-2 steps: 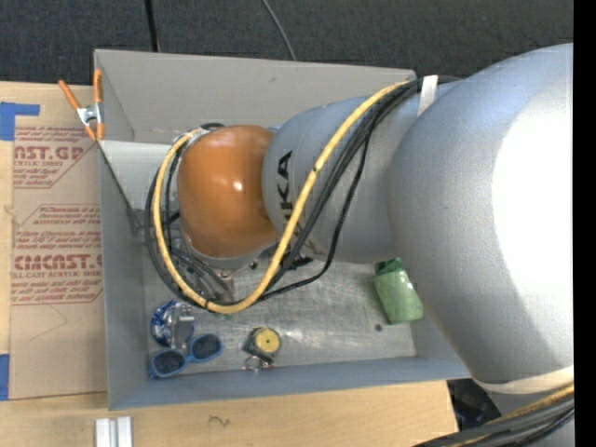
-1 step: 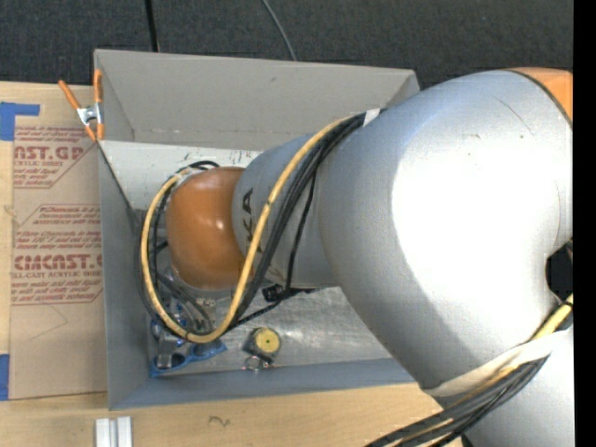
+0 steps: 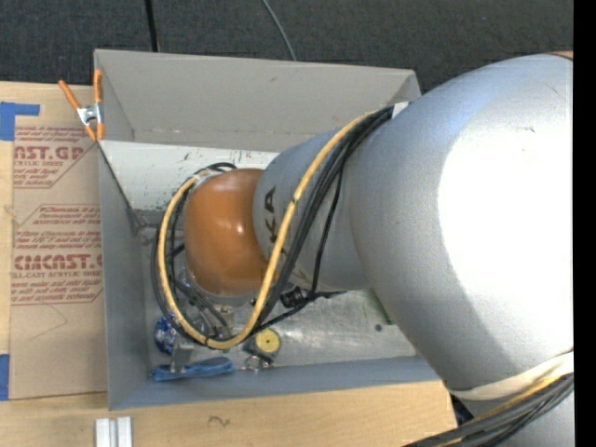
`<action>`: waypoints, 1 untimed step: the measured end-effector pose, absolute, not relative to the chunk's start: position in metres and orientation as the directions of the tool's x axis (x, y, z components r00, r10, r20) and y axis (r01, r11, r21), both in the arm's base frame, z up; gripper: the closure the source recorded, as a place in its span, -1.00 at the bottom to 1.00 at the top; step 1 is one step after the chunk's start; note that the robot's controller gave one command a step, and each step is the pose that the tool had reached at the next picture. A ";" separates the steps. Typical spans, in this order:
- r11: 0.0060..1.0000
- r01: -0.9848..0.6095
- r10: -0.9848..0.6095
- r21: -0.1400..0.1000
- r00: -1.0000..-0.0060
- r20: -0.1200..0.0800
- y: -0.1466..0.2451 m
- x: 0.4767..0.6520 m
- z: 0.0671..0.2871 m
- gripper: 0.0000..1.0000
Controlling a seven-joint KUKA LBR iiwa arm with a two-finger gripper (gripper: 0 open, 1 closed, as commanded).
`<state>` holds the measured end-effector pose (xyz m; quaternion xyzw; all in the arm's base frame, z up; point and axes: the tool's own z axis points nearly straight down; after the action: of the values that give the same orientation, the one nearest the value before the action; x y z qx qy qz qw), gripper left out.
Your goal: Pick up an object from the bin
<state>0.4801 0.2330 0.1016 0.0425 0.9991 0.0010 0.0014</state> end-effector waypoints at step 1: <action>0.908 0.418 0.418 0.000 -0.908 0.000 0.239 0.490 0.099 -1.00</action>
Offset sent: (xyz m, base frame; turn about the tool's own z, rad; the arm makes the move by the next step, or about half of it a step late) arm 0.0100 0.0057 -0.0016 0.3466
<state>0.4899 0.2390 0.0994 0.2141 0.9768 0.0000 0.0000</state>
